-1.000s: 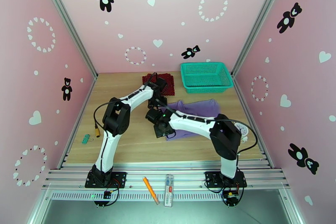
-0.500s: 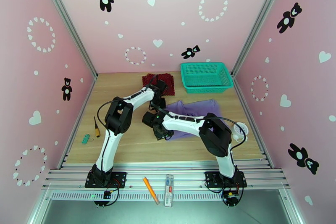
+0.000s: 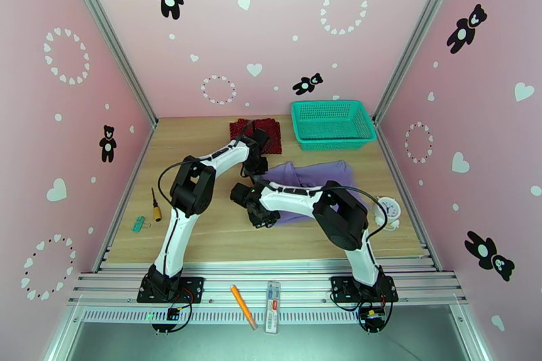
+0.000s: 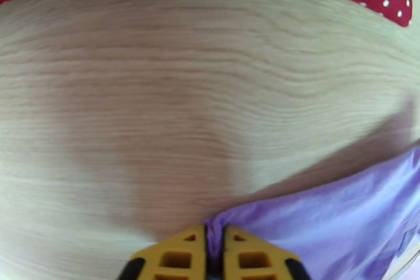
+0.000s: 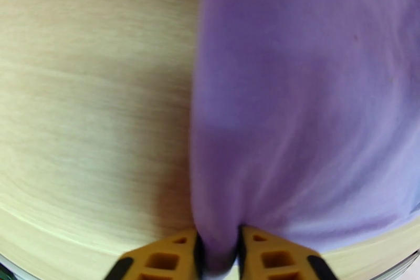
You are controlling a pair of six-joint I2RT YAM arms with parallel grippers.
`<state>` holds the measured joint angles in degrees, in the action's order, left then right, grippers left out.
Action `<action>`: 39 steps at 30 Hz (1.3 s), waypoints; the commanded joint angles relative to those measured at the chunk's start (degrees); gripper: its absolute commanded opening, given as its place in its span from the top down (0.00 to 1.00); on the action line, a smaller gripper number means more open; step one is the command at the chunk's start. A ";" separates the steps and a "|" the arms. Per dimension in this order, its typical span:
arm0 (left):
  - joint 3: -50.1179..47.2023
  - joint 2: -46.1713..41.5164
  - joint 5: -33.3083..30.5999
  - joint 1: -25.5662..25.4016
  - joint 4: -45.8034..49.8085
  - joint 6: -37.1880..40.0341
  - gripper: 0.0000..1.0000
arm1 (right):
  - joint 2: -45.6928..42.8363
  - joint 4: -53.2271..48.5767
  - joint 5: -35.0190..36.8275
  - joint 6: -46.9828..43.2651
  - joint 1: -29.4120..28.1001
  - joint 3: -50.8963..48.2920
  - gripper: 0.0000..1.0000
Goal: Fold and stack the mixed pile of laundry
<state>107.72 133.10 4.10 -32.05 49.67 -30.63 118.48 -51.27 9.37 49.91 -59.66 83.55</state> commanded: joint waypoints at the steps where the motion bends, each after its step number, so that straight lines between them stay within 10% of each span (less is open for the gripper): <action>1: -3.04 3.35 0.76 -0.95 -0.15 -0.14 1.00 | 3.70 2.84 -2.54 0.02 -0.03 -0.87 1.00; 24: -31.36 -20.51 -14.25 14.64 2.01 1.01 1.00 | 19.21 -0.66 -15.78 -5.00 -10.04 35.07 0.96; 30: -29.06 -19.79 -15.00 14.74 3.73 0.61 0.38 | 16.34 -4.28 -11.95 -5.41 -9.99 34.93 0.54; 39: -15.99 -25.76 -16.76 9.36 12.38 2.68 0.25 | -5.45 -6.65 0.31 -1.91 -7.50 16.61 0.39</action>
<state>85.93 112.18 -11.29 -19.49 58.26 -29.50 123.57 -55.31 3.70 45.65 -68.84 105.06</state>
